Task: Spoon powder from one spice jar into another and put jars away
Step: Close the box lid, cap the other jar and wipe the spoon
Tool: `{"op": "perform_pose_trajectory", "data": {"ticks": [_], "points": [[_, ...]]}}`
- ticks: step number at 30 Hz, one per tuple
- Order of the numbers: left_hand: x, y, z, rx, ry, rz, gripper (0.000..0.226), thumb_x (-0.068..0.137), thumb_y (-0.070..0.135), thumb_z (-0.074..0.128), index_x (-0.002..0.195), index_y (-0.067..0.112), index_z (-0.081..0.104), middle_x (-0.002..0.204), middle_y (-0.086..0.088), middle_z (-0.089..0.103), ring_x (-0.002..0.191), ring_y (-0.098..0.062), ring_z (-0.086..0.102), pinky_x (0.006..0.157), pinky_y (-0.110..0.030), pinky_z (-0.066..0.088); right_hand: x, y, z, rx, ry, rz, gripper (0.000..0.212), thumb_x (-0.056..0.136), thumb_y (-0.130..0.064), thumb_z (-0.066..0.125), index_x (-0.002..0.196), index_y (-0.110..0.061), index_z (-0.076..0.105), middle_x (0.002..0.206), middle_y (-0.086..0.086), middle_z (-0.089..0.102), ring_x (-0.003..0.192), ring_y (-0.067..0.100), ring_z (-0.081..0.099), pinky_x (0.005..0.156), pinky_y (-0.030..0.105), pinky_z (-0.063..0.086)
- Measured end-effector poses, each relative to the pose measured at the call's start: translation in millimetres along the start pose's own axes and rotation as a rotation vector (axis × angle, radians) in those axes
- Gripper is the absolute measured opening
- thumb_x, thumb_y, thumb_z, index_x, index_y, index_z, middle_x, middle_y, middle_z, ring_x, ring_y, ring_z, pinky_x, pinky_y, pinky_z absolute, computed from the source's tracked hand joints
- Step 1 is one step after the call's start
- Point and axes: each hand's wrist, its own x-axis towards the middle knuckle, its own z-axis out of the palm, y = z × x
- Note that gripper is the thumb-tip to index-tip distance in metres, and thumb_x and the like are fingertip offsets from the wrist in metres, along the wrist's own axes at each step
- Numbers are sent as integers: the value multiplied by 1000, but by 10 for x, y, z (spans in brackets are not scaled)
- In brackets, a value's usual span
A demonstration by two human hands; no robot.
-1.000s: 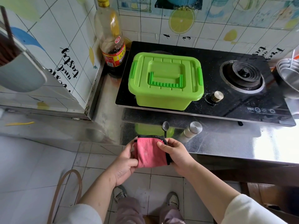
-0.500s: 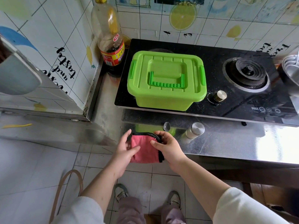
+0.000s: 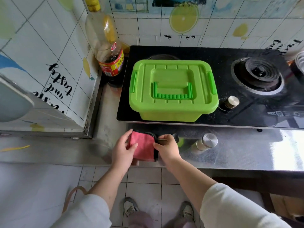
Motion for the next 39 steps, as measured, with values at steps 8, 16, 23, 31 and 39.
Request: {"op": "perform_pose_trajectory", "data": {"ticks": [8, 16, 23, 31, 39], "points": [[-2, -199, 41, 385, -23, 96, 51, 85, -15, 53, 124, 17, 63, 136, 0, 48, 106, -3, 61, 72, 8, 36, 9, 68, 21, -257, -57, -79, 30, 81, 0, 62, 106, -18, 58, 98, -6, 65, 95, 13, 63, 84, 23, 49], [-56, -332, 3, 665, 35, 227, 50, 78, -14, 59, 121, 12, 67, 100, -7, 55, 91, -27, 56, 83, -45, 54, -176, 142, -74, -409, 20, -300, 45, 81, 8, 48, 115, -17, 63, 106, -3, 62, 103, 14, 58, 89, 21, 44], [-141, -182, 275, 728, -77, 475, 40, 80, 1, 69, 119, 10, 68, 127, -8, 60, 117, -29, 56, 98, -45, 50, -136, 273, -484, -440, 255, -61, 25, 89, -9, 59, 111, -10, 49, 115, 8, 51, 94, 25, 53, 78, 31, 41], [-141, -280, 640, 913, -331, 372, 59, 102, 22, 39, 153, 11, 12, 161, -7, -9, 148, -33, -12, 119, -39, -5, -16, 332, -493, -509, 178, -94, 26, 87, -9, 63, 111, -10, 54, 105, 6, 64, 99, 23, 58, 80, 27, 41], [-193, -85, 782, 752, -214, 354, 51, 97, 11, 45, 147, 8, 35, 160, -9, 16, 149, -30, 7, 120, -41, 4, -53, 250, -429, -508, 72, -116, 24, 89, -6, 59, 112, -11, 56, 102, 2, 64, 96, 21, 60, 74, 25, 43]]}}
